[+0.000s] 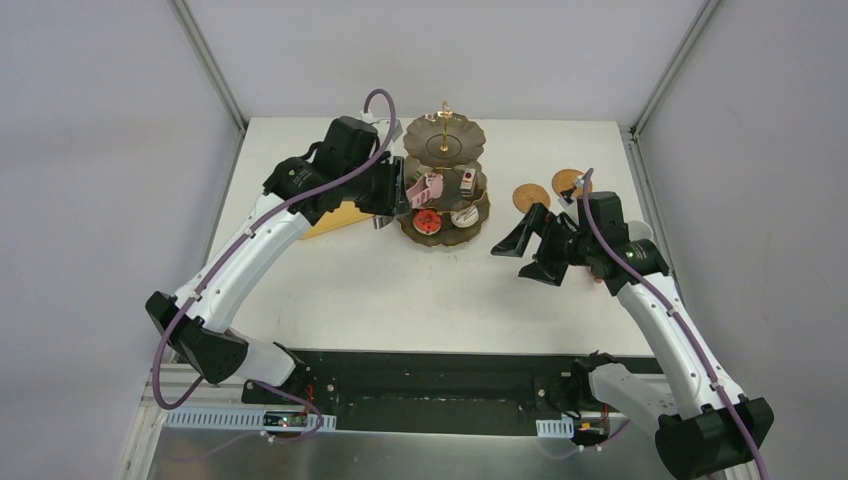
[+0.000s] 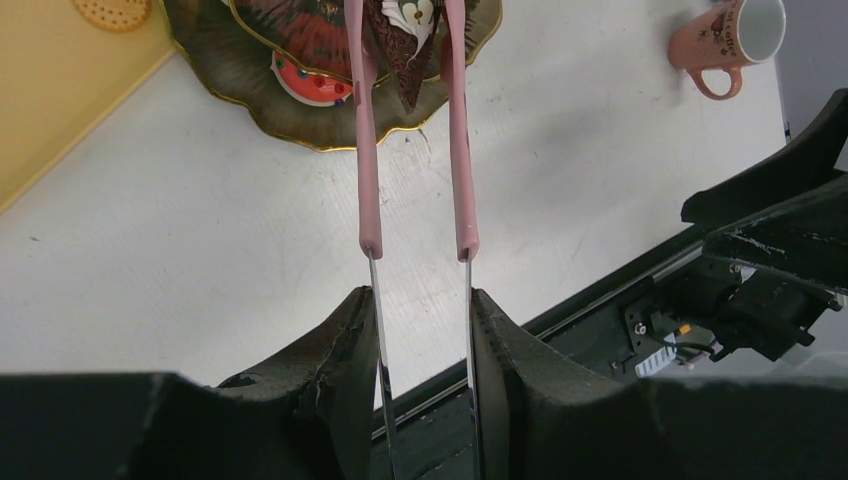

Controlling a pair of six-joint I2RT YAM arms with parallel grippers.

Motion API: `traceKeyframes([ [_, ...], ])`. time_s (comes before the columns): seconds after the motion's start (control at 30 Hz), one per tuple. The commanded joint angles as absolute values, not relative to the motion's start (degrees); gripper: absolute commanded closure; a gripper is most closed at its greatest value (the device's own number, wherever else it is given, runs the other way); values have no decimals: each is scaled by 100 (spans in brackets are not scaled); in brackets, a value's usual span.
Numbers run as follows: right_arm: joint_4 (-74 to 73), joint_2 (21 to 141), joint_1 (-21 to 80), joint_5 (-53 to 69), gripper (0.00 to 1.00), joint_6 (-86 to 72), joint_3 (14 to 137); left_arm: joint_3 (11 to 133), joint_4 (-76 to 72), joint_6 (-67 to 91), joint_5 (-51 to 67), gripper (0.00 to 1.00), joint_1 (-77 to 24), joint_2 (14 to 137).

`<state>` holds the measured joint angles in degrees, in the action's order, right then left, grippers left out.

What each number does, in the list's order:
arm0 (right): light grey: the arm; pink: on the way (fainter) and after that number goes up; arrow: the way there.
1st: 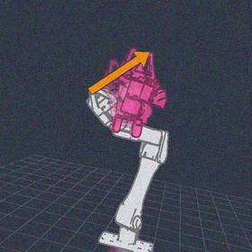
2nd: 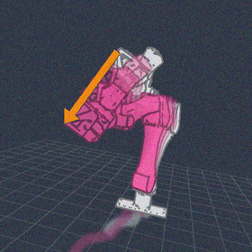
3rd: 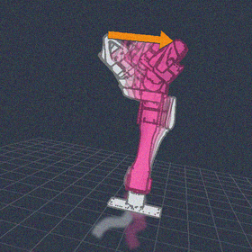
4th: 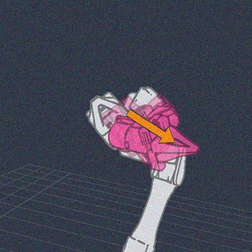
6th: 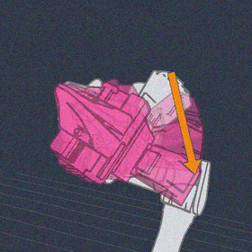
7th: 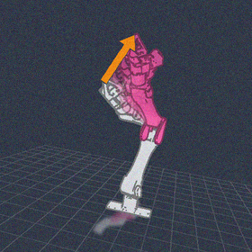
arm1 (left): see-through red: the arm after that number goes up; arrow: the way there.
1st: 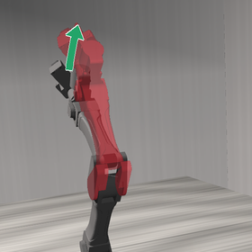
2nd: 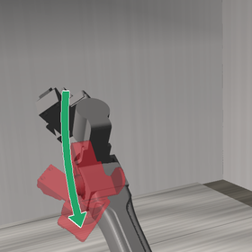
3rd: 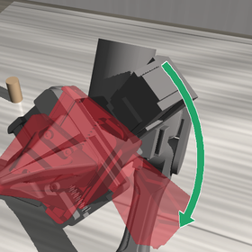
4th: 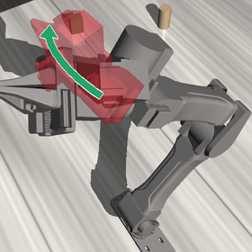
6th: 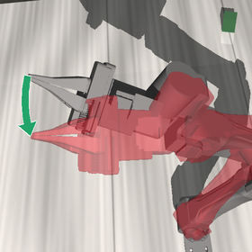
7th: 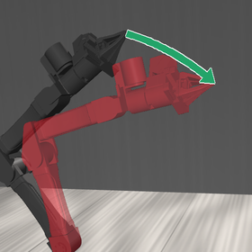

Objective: Serve the afternoon tea

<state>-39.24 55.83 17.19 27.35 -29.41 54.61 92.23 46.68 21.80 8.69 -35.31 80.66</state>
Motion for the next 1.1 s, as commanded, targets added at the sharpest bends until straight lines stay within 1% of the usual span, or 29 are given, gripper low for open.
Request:
traceKeyframes([
  [0.0,-3879,5449,1724,2699,1,-3000,5486,9339,4193,2136,673,82,-3568,8122],
  [0.47,-3880,5459,1697,2681,1,-2980,5450,9353,4096,2101,583,79,-3568,8517],
  [0.63,-3866,5479,1690,2689,1,-2971,5449,9332,4143,2101,626,76,-3566,8598],
  [1.07,-3831,5505,1661,2707,1,-2971,5416,9289,4122,2067,569,72,-3568,8786],
])
